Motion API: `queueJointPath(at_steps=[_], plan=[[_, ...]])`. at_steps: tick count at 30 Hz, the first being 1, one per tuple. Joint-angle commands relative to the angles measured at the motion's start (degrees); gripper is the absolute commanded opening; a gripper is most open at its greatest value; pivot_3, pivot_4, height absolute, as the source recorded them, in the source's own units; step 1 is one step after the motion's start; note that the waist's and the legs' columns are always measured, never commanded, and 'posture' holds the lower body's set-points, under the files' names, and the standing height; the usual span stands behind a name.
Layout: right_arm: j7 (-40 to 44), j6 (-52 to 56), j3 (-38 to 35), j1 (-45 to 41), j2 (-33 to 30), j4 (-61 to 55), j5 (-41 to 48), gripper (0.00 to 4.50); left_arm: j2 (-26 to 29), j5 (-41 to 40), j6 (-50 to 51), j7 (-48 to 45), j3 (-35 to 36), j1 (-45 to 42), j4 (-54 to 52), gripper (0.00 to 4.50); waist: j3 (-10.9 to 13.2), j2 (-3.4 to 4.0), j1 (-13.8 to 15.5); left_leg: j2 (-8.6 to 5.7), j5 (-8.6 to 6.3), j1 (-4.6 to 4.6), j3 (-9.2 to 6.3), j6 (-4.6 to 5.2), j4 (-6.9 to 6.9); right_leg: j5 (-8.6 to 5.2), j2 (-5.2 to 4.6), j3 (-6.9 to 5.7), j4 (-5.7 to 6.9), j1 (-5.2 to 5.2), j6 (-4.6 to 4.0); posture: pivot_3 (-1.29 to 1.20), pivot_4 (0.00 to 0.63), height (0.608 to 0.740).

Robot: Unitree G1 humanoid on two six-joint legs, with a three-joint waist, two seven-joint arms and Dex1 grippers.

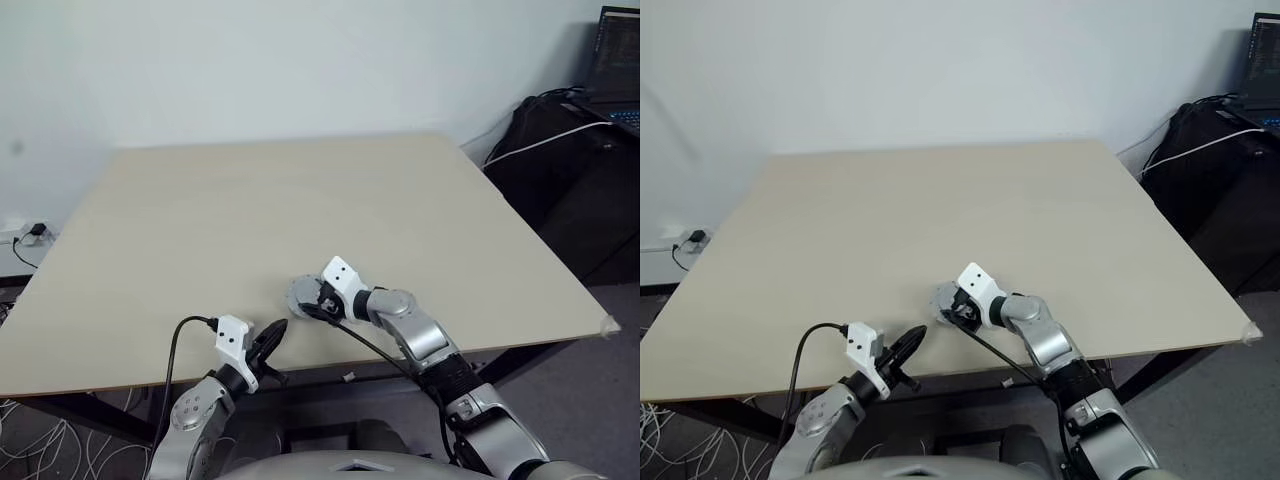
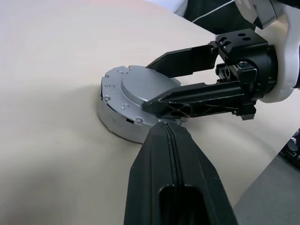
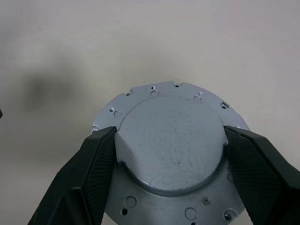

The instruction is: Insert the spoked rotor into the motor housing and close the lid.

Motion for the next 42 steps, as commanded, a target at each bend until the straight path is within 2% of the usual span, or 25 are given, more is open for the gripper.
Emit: queueJointPath(at_steps=[1, 30, 42], plan=[[-2.9, 3.3, -1.1, 1.1, 0.6, 3.9, -0.7, 3.28, 0.0, -0.6, -0.2, 0.1, 0.3, -0.4, -2.8, 0.00, 0.0, 0.00, 0.0, 0.00, 0.00, 0.00, 0.00, 0.00, 0.00, 0.00, 0.00, 0.00, 0.01, 0.00, 0.00, 0.00, 0.000, 0.740], [-0.5, 2.7, 2.1, -0.2, -2.5, 4.1, -2.6, 3.28, -0.3, -0.6, -2.1, -1.0, 0.6, -0.8, 0.1, 0.00, 0.0, 0.05, 0.0, 0.00, -0.01, -0.11, -0.03, -0.01, -0.03, -0.01, -0.09, -0.07, -0.13, -0.03, 0.01, 0.00, 0.000, 0.740], [3.3, 8.2, -0.8, 0.1, -2.5, 3.7, 2.2, 3.28, -0.3, -0.9, -2.1, -1.4, 0.6, -0.8, 0.3, 0.00, 0.0, 0.13, 0.2, -0.02, -0.06, -0.26, -0.10, 0.08, -0.11, 0.00, -0.11, -0.19, -0.40, -0.04, 0.02, 0.00, 0.000, 0.740]])
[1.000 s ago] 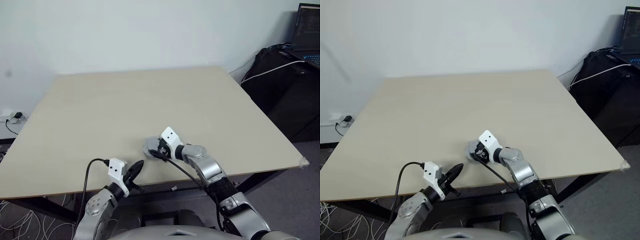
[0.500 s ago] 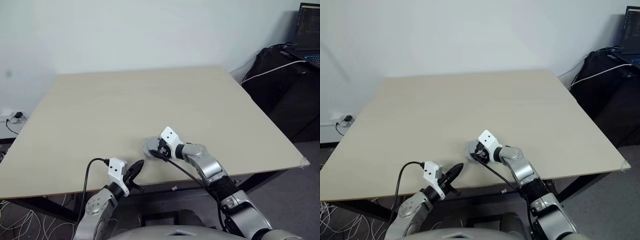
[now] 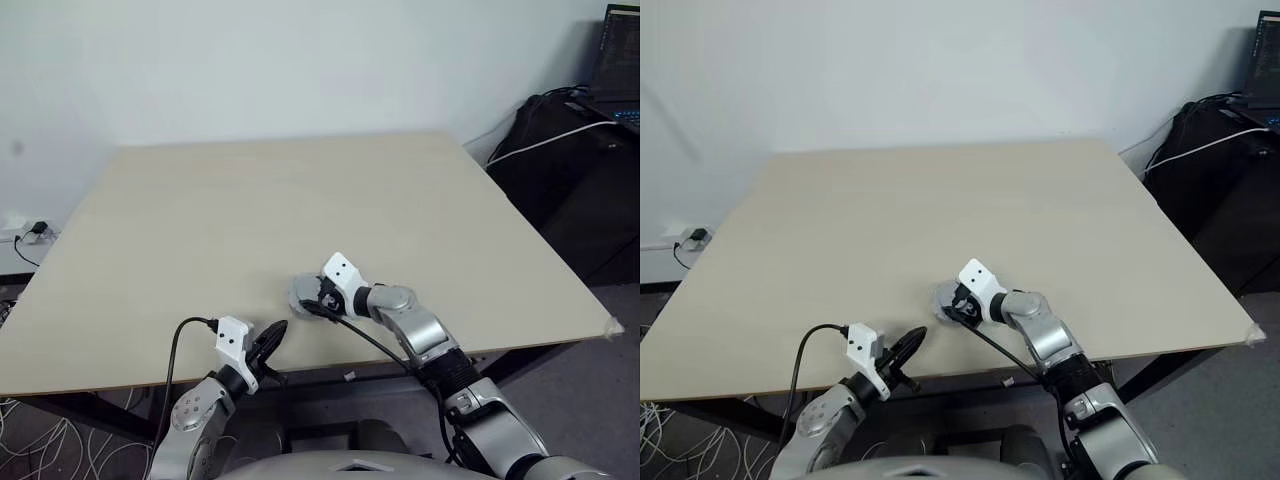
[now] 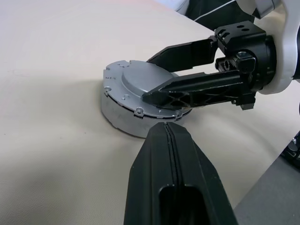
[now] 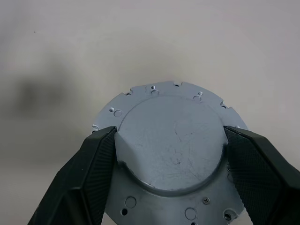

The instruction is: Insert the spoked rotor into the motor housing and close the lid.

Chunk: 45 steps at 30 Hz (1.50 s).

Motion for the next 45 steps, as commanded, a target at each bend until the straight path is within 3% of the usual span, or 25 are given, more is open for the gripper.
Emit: queueJointPath(at_steps=[1, 11, 25, 45], plan=[[1.2, 5.8, -0.4, 1.8, -1.4, 3.0, 0.4, 3.28, -0.1, -0.7, -1.1, -0.8, 0.4, -0.5, -0.9, 0.00, 0.0, -0.01, 0.0, 0.00, -0.01, -0.01, -0.01, 0.02, 0.00, 0.00, 0.00, -0.01, -0.03, 0.00, 0.01, 0.00, 0.000, 0.740], [0.1, 4.8, 0.1, 1.6, -1.7, 2.5, -0.7, 3.28, -0.3, -0.8, -1.0, -1.0, 0.5, -0.4, -1.0, 0.00, 0.0, 0.01, 0.0, -0.01, -0.05, -0.06, -0.01, 0.06, -0.01, 0.04, -0.02, -0.02, -0.18, 0.01, 0.06, 0.00, 0.000, 0.740], [-2.8, -4.6, 2.9, 2.1, -2.8, 3.8, -5.0, 3.28, -0.5, -0.8, -0.7, -0.8, 0.4, -0.4, -1.4, 0.00, -0.1, 0.05, -0.1, 0.00, -0.06, -0.08, -0.02, 0.07, -0.01, 0.06, -0.01, -0.02, -0.22, 0.01, 0.11, 0.00, 0.000, 0.740], [-0.5, 0.7, 2.5, 1.0, -3.0, 4.7, -4.5, 3.28, 0.1, -0.5, 1.9, 0.4, 1.0, -2.5, -2.4, 0.00, -0.1, 0.17, 0.0, -0.02, -0.05, -0.08, -0.02, 0.07, 0.03, 0.10, -0.01, -0.02, -0.25, 0.05, 0.17, 0.00, 0.000, 0.740]])
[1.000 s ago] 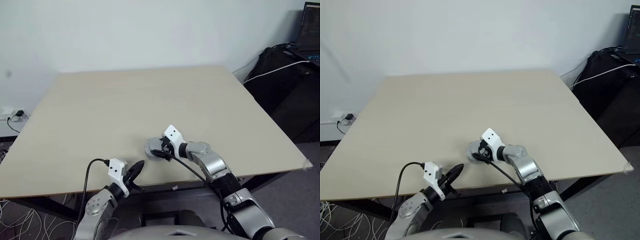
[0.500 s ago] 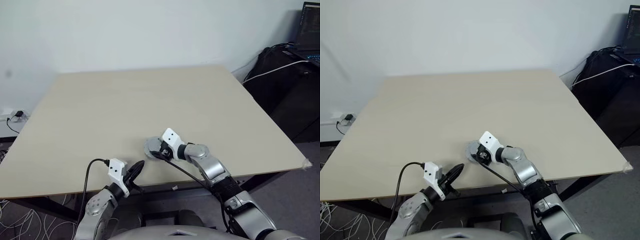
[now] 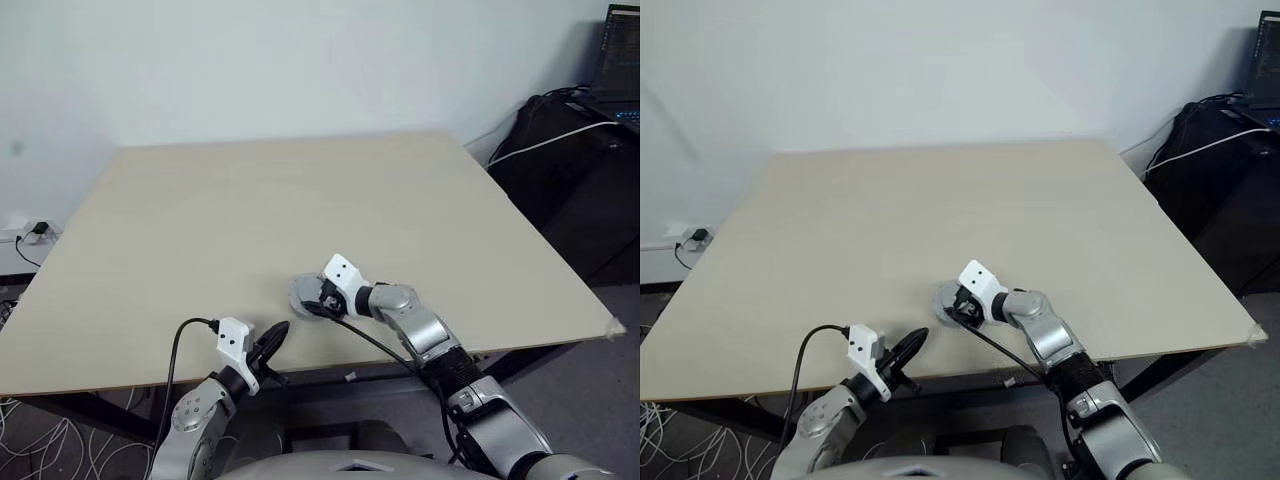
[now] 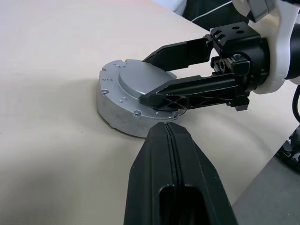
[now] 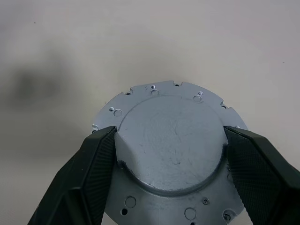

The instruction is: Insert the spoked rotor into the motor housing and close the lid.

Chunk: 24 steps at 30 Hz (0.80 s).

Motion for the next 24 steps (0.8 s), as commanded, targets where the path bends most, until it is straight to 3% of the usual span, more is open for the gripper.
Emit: queueJointPath(at_steps=[1, 11, 19, 24], plan=[[-0.4, 4.4, 0.8, 1.6, -1.7, 3.5, -2.3, 3.28, 0.4, -0.4, 2.7, 1.7, 1.5, -3.3, -2.4, 0.00, 0.0, 0.01, 0.1, 0.00, 0.00, 0.00, 0.00, 0.00, 0.00, 0.00, 0.00, 0.00, 0.00, 0.00, 0.00, 0.00, 0.000, 0.740], [-0.6, 4.8, 1.0, 1.7, -1.2, 2.9, -2.1, 3.28, 4.7, -6.8, 21.2, 3.9, 9.5, -17.6, -0.7, 0.00, -0.1, -0.02, 0.1, -0.03, 0.09, 0.02, -0.03, 0.14, 0.01, 0.05, 0.08, -0.01, 0.00, 0.03, 0.07, 0.00, 0.000, 0.740], [-1.1, 4.5, 1.0, 1.5, -0.4, 3.2, -1.9, 3.28, 5.5, -11.4, 40.2, 3.1, 10.9, -30.9, 6.0, 0.00, -0.1, -0.10, -0.1, -0.08, 0.12, 0.27, -0.08, 0.18, 0.01, 0.09, 0.14, 0.02, -0.01, 0.32, 0.13, 0.00, 0.000, 0.740], [-1.2, 4.7, 1.0, 1.5, -0.2, 2.8, -1.9, 3.28, 5.3, -12.2, 47.0, 1.9, 10.1, -35.6, 11.0, 0.00, -0.1, -0.13, -0.3, -0.07, 0.12, 0.41, -0.14, 0.17, -0.03, 0.09, 0.19, 0.02, -0.03, 0.44, 0.13, 0.00, 0.000, 0.740]])
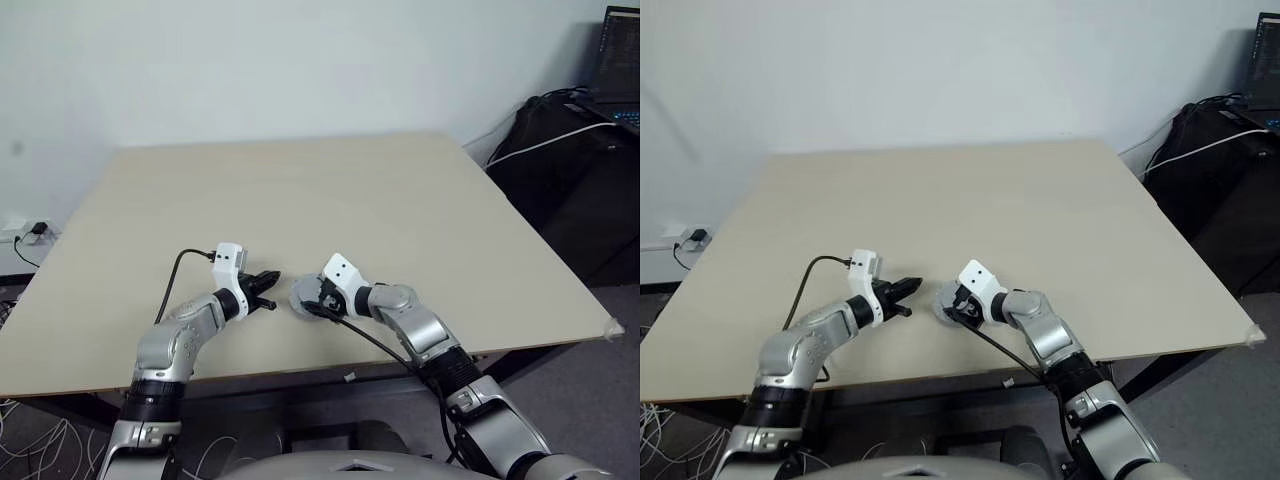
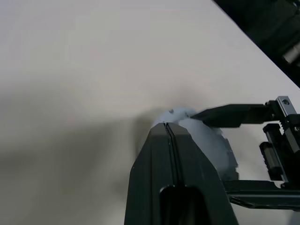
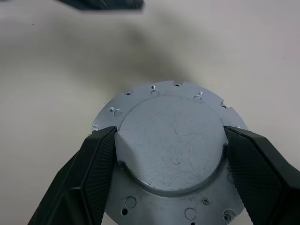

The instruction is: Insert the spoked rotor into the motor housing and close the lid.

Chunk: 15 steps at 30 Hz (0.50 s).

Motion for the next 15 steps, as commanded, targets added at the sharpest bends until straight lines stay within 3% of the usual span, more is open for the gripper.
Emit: queueJointPath(at_steps=[1, 15], plan=[[-0.8, 3.5, 0.9, 1.5, -0.9, 2.8, -2.0, 3.28, 0.3, -0.4, 3.1, -1.0, -0.6, -2.5, 2.1, 0.00, 0.0, 0.00, 0.0, 0.00, 0.00, 0.00, 0.00, 0.00, 0.00, 0.00, 0.00, 0.00, 0.00, 0.00, 0.00, 0.00, 0.000, 0.740], [-0.8, 3.7, 1.0, 2.1, -0.8, 1.7, -1.9, 3.28, -0.1, 1.8, 6.9, -1.8, -3.5, -5.0, 6.2, 0.00, 0.0, -0.02, 0.1, -0.01, -0.09, 0.00, -0.07, -0.20, -0.01, -0.01, -0.02, 0.03, -0.02, 0.02, -0.03, 0.00, 0.000, 0.740]])
